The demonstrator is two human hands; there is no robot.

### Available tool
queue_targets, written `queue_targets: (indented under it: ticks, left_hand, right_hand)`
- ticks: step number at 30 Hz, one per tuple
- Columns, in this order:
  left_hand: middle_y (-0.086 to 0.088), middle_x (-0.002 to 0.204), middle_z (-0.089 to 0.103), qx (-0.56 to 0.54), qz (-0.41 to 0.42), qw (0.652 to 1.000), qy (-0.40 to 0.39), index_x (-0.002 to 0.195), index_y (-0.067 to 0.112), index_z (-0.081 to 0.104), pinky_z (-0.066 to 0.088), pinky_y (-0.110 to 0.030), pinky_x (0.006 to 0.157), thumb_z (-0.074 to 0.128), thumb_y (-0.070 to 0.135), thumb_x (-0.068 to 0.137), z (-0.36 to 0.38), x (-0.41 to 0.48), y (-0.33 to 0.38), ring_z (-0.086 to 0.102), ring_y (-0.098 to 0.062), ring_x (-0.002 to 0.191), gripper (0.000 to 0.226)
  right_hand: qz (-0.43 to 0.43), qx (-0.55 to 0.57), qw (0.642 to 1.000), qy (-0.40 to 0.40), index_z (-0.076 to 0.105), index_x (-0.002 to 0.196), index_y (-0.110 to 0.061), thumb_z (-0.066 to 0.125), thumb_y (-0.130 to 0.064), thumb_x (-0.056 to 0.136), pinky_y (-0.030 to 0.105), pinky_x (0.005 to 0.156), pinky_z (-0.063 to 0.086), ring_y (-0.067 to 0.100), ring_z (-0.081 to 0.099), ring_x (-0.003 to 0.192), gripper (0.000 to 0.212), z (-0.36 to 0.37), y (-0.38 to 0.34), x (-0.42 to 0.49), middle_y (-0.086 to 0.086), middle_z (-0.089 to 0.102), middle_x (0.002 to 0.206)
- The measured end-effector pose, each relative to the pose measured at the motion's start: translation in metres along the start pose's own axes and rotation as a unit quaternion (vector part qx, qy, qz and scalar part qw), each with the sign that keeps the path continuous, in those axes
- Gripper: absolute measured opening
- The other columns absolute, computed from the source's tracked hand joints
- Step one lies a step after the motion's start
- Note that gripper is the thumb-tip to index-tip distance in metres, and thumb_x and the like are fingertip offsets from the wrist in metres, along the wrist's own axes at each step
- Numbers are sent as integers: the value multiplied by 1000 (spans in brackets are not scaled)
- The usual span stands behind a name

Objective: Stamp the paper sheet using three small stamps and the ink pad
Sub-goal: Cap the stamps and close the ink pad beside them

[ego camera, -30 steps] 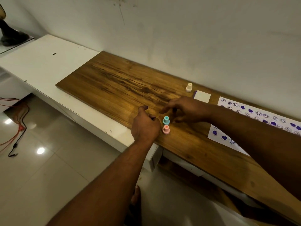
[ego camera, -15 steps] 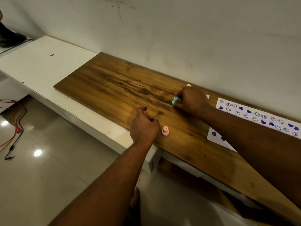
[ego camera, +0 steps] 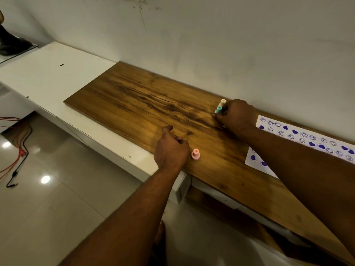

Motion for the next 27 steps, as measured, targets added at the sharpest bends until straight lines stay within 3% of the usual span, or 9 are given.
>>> queue_targets:
  ticks: [8, 12, 15, 17, 20, 24, 27]
  left_hand:
    - [12, 91, 68, 4, -10, 1000, 2, 150, 24, 41, 38, -28, 66, 72, 28, 89, -1, 0, 0, 62, -9, 85, 69]
    - [11, 90, 67, 2, -11, 1000, -5, 151, 25, 39, 35, -25, 57, 70, 30, 92, -1, -1, 0, 60, -5, 78, 67]
    - [10, 92, 66, 3, -13, 1000, -5, 151, 24, 39, 34, -25, 57, 69, 30, 92, -1, -1, 1, 58, -6, 78, 66]
    - [10, 92, 67, 2, -16, 1000, -4, 151, 24, 40, 37, -28, 60, 69, 30, 92, -2, -1, 2, 61, -10, 83, 65]
    - [12, 88, 66, 5, -19, 1000, 8, 150, 25, 41, 34, -26, 56, 69, 30, 92, -3, -2, 4, 60, -8, 79, 64]
    - [11, 87, 65, 16, -23, 1000, 10, 150, 24, 41, 35, -28, 60, 69, 31, 93, -2, -2, 5, 57, -9, 78, 64]
    - [10, 91, 65, 18, -21, 1000, 10, 150, 25, 40, 38, -30, 68, 68, 32, 93, -3, -2, 3, 57, -10, 82, 64]
  right_hand:
    - [3, 31, 1000, -1, 74, 115, -16, 69, -67, 83, 44, 86, 57, 24, 69, 91, 60, -11, -1, -7, 6, 74, 101]
    - [-116, 94, 987, 59, 74, 116, -20, 66, -67, 84, 38, 81, 54, 19, 64, 94, 57, -39, -16, -33, 2, 70, 106]
    - [-267, 182, 944, -62, 69, 123, -27, 65, -65, 81, 33, 82, 57, 9, 61, 101, 57, -36, -38, -72, -6, 65, 115]
    - [-311, 179, 923, -141, 64, 130, -33, 66, -68, 80, 24, 83, 54, 3, 58, 108, 61, -24, -48, -96, -13, 63, 123]
    - [-331, 158, 920, -137, 65, 127, -34, 68, -68, 81, 21, 81, 52, 1, 58, 105, 57, -13, -56, -113, -16, 64, 122]
    - [-350, 116, 921, -128, 71, 114, -30, 70, -50, 88, 14, 72, 43, 3, 59, 92, 33, 1, -65, -115, -12, 68, 110]
    - [-275, 125, 945, -123, 72, 111, -29, 68, -50, 91, 14, 66, 42, 6, 64, 89, 29, 8, -59, -97, -12, 69, 104]
Point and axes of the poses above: each hand's wrist, its own x-axis towards the middle knuckle, its own z-axis out of the palm, y = z × x, the point moved 5 cm from there along x, towards the middle knuckle
